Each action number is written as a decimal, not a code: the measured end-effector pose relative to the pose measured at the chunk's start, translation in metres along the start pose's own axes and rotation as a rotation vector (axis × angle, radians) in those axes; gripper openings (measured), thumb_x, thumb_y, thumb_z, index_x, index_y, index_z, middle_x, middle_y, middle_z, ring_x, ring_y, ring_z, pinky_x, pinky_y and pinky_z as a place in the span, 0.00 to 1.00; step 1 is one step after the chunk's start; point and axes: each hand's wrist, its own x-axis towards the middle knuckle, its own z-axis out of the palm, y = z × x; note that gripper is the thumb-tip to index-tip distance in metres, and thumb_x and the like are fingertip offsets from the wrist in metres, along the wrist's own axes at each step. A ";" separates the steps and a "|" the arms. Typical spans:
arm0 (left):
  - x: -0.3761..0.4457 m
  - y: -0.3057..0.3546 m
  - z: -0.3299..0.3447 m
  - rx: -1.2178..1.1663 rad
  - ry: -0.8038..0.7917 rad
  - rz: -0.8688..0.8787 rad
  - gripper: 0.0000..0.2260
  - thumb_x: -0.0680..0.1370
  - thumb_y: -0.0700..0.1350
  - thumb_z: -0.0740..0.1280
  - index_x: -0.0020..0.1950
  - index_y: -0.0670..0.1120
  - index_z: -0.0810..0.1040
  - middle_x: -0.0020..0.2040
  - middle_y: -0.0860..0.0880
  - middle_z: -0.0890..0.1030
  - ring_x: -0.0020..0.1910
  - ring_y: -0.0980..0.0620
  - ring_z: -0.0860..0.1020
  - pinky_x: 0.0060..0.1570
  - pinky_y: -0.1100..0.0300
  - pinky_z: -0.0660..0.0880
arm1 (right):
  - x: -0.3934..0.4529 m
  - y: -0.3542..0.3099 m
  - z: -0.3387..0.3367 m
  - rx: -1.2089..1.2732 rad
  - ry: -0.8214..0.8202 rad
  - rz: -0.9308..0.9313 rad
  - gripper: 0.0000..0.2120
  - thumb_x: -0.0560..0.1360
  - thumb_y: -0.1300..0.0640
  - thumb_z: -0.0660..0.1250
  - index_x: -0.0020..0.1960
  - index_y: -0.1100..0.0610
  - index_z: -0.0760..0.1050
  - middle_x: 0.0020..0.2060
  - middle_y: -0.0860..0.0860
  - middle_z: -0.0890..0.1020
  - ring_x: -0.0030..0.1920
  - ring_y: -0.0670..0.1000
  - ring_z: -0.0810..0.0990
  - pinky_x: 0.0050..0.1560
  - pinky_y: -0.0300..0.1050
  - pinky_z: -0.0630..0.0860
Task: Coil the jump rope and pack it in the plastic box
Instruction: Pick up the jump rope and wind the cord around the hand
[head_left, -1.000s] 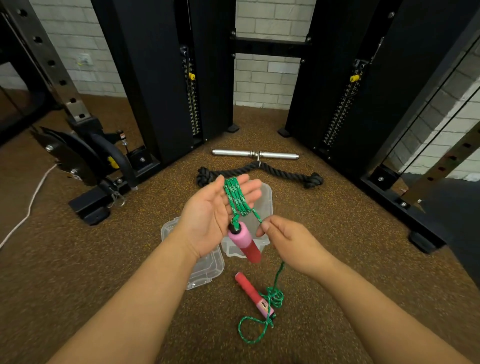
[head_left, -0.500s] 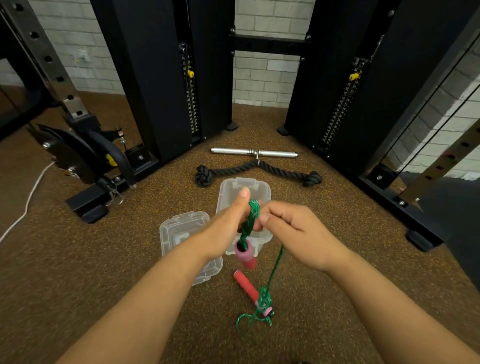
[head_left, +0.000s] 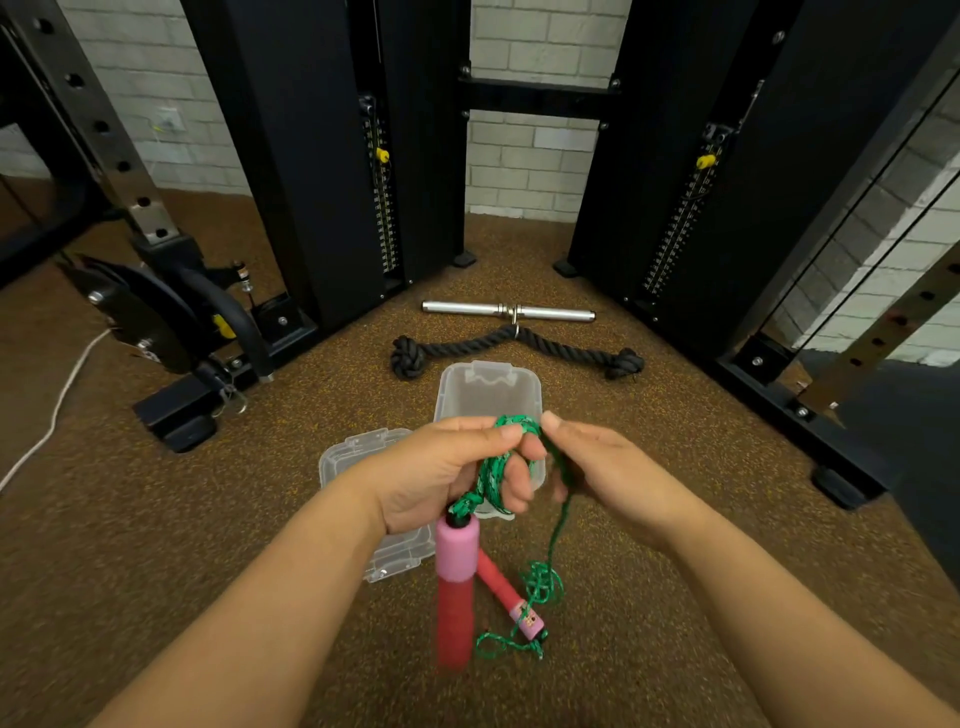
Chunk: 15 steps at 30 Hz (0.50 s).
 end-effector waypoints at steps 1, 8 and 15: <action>0.000 0.000 -0.002 -0.038 0.015 0.004 0.09 0.75 0.45 0.61 0.45 0.41 0.79 0.31 0.46 0.80 0.31 0.51 0.78 0.37 0.61 0.76 | -0.002 -0.002 0.002 0.031 -0.063 0.018 0.19 0.77 0.38 0.57 0.44 0.49 0.80 0.44 0.52 0.82 0.36 0.53 0.72 0.45 0.46 0.74; 0.000 0.000 -0.009 -0.125 -0.041 -0.050 0.11 0.77 0.47 0.60 0.37 0.45 0.75 0.29 0.47 0.77 0.30 0.52 0.75 0.38 0.61 0.75 | -0.001 -0.003 0.002 0.074 -0.148 -0.024 0.15 0.71 0.52 0.67 0.54 0.57 0.81 0.46 0.49 0.85 0.34 0.45 0.73 0.34 0.34 0.72; -0.005 0.007 -0.008 0.005 0.050 -0.029 0.11 0.79 0.45 0.60 0.39 0.43 0.77 0.31 0.46 0.76 0.32 0.51 0.75 0.41 0.60 0.75 | 0.003 0.001 0.005 -0.148 -0.050 -0.082 0.07 0.79 0.54 0.63 0.53 0.54 0.79 0.46 0.53 0.83 0.34 0.41 0.75 0.35 0.37 0.73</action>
